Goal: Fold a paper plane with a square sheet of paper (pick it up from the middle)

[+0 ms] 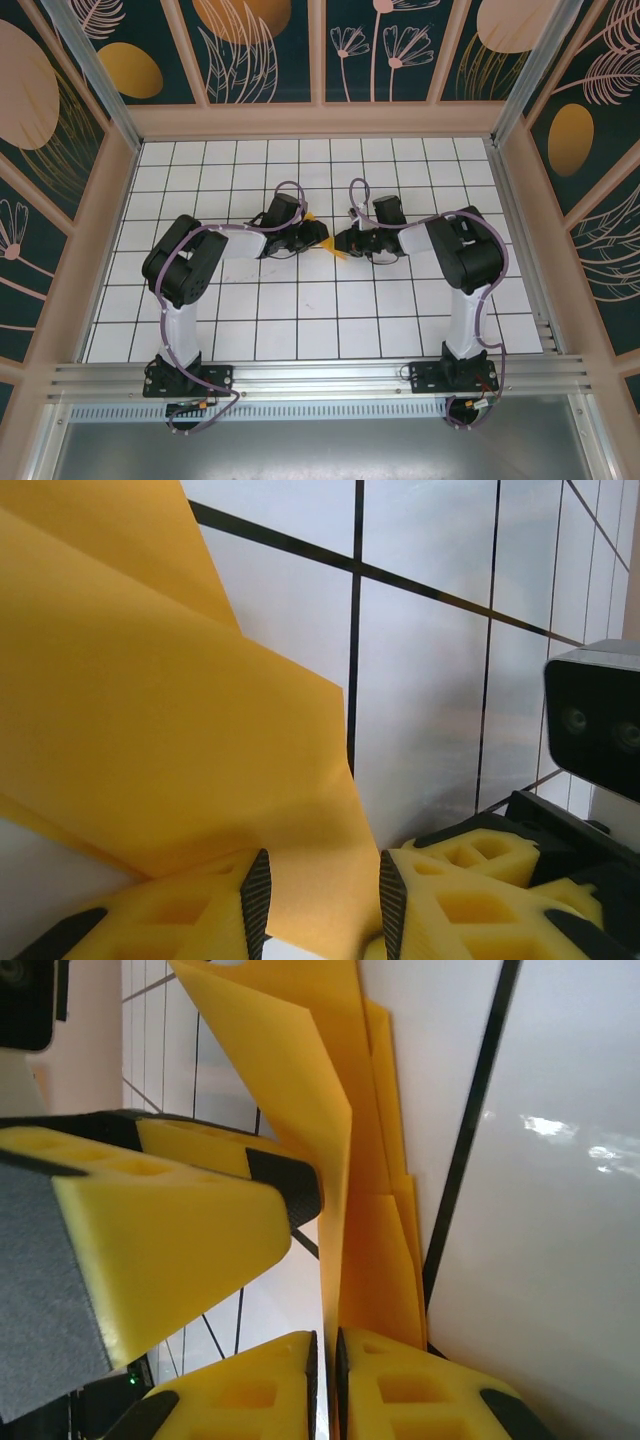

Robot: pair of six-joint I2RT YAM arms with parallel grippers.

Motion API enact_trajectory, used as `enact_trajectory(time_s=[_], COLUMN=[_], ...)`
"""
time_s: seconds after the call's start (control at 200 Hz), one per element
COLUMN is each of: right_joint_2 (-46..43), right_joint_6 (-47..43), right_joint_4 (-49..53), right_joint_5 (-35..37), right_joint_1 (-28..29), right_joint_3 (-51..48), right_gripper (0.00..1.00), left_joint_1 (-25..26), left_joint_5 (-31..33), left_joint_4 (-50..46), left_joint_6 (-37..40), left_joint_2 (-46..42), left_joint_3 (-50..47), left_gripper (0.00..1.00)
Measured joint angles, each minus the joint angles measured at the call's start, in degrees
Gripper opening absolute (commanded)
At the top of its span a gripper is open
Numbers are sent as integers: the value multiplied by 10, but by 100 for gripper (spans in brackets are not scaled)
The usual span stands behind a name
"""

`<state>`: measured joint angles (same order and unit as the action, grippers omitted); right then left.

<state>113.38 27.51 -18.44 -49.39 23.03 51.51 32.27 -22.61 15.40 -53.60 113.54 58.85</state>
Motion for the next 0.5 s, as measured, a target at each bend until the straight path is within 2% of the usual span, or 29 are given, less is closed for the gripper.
enact_trajectory(time_s=[0.26,0.385,0.5], right_joint_2=[-16,-19,-19], right_joint_6=[-57,-70,-77], right_joint_4=[60,73,80], right_joint_5=[11,14,16], right_joint_1=[-3,-4,-5], right_joint_3=[3,2,2], right_gripper=[11,5,6], left_joint_1=[0,0,0], left_joint_5=[4,4,4], left_joint_4=[-11,-14,-16], left_joint_6=[0,0,0], left_joint_2=[2,2,2], left_joint_3=[7,8,9], left_gripper=[37,36,37])
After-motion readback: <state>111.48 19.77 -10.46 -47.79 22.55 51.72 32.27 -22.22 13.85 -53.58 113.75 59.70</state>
